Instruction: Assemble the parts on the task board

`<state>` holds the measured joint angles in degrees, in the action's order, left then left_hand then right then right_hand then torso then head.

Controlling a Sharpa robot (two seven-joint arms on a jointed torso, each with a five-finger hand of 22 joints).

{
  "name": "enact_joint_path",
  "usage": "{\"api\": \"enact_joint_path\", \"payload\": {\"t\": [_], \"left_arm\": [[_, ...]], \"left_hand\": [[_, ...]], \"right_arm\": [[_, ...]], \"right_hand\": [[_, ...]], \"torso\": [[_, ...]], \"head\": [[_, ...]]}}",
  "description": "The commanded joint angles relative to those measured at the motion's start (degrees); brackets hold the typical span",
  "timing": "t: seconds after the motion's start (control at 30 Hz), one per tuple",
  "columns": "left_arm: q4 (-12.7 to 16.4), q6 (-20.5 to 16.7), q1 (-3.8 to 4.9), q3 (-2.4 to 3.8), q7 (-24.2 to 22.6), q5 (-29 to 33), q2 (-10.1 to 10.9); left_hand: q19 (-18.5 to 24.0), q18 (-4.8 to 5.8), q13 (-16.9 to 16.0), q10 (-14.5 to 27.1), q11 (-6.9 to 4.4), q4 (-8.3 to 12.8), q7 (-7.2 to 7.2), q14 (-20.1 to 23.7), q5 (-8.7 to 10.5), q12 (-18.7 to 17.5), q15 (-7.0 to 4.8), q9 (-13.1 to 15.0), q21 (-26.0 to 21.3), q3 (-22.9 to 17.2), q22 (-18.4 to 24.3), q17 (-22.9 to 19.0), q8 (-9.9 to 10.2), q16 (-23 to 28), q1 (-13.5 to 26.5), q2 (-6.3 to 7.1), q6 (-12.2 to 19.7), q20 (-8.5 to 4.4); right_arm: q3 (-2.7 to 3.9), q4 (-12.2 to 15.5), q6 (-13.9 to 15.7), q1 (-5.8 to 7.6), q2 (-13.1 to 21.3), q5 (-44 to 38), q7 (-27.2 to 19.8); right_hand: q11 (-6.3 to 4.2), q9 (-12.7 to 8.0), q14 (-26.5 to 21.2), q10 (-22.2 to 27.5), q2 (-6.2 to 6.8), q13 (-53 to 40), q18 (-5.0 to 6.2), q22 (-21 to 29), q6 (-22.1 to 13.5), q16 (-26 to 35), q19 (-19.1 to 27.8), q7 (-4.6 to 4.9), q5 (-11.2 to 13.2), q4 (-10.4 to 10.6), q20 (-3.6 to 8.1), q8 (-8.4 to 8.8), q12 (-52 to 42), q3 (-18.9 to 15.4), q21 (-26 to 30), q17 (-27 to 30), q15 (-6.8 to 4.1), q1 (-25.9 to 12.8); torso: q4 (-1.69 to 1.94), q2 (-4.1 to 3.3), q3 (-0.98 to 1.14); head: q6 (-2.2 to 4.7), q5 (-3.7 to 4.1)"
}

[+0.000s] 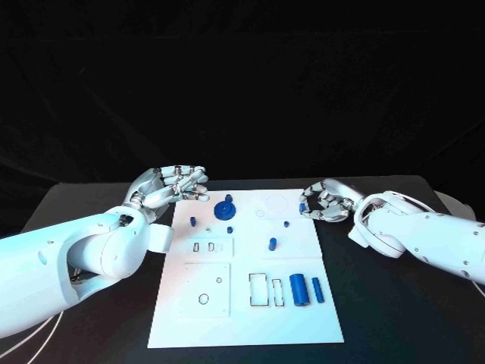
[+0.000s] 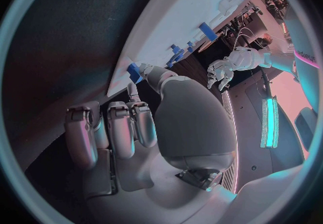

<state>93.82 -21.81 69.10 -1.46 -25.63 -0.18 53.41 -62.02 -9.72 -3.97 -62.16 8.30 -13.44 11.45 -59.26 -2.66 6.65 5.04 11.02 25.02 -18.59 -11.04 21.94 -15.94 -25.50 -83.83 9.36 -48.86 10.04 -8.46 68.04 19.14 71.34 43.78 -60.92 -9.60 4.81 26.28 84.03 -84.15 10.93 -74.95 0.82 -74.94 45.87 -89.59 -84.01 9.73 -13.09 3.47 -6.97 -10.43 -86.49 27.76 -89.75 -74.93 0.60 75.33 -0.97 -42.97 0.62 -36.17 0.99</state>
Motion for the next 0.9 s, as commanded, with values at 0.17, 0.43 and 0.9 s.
{"api": "enact_joint_path", "payload": {"t": [0.17,0.43,0.9], "left_arm": [[0.22,1.08,0.05,0.04,-0.29,0.15,0.02],[0.22,1.09,0.05,0.04,-0.23,0.15,0.06],[0.22,1.11,0.05,0.04,-0.19,0.15,0.07]], "left_hand": [[0.28,-0.56,-0.05,-0.32,0.05,-0.07,0.16,0.37,-0.19,-0.37,0.07,0.1,0.2,-0.36,-0.05,0.05,0.14,-0.29,0.49,0.08,-0.12,0.01],[0.32,-0.56,-0.04,-0.33,0.05,-0.04,0.16,0.4,-0.2,-0.41,0.07,0.1,0.24,-0.44,-0.07,0.11,0.15,-0.31,0.44,0.01,-0.12,0.01],[0.32,-0.56,-0.04,-0.33,0.05,-0.04,0.16,0.4,-0.2,-0.41,0.07,0.1,0.24,-0.44,-0.07,0.11,0.15,-0.31,0.44,0.01,-0.12,0.01]], "right_arm": [[-0.02,-0.4,-0.39,-0.09,-0.64,-0.85,0.68],[-0.02,-0.69,-0.66,-0.1,-0.9,-1.21,0.96],[-0.04,-0.87,-1.39,-0.1,-1.07,-1.36,1.26]], "right_hand": [[0.23,0.12,5.88,-2.28,-0.57,-11.13,-0.82,-15.06,0.86,-0.33,-5.99,0.02,-0.18,0.07,0.1,-0.34,-0.42,0.42,-0.25,-14.69,0.1,0.04],[0.23,0.24,5.89,-2.45,-0.77,-11.3,-0.82,-15.06,1.59,-0.34,-5.99,0.02,-0.04,0.07,0.15,-0.57,-0.56,0.61,-0.25,-14.74,0.03,-0.02],[0.24,0.53,5.9,-2.79,-1.19,-11.66,-0.82,-15.06,3.52,-0.36,-5.99,0.03,0.05,-0.01,0.22,-1.19,-0.85,1.02,-0.25,-14.79,-0.03,-0.08]], "torso": [[-0.04,-0.01,0.0],[-0.11,0.07,0.02],[-0.08,0.05,0.05]], "head": [[-0.29,-0.16],[-0.59,-0.23],[-0.65,-0.16]]}}
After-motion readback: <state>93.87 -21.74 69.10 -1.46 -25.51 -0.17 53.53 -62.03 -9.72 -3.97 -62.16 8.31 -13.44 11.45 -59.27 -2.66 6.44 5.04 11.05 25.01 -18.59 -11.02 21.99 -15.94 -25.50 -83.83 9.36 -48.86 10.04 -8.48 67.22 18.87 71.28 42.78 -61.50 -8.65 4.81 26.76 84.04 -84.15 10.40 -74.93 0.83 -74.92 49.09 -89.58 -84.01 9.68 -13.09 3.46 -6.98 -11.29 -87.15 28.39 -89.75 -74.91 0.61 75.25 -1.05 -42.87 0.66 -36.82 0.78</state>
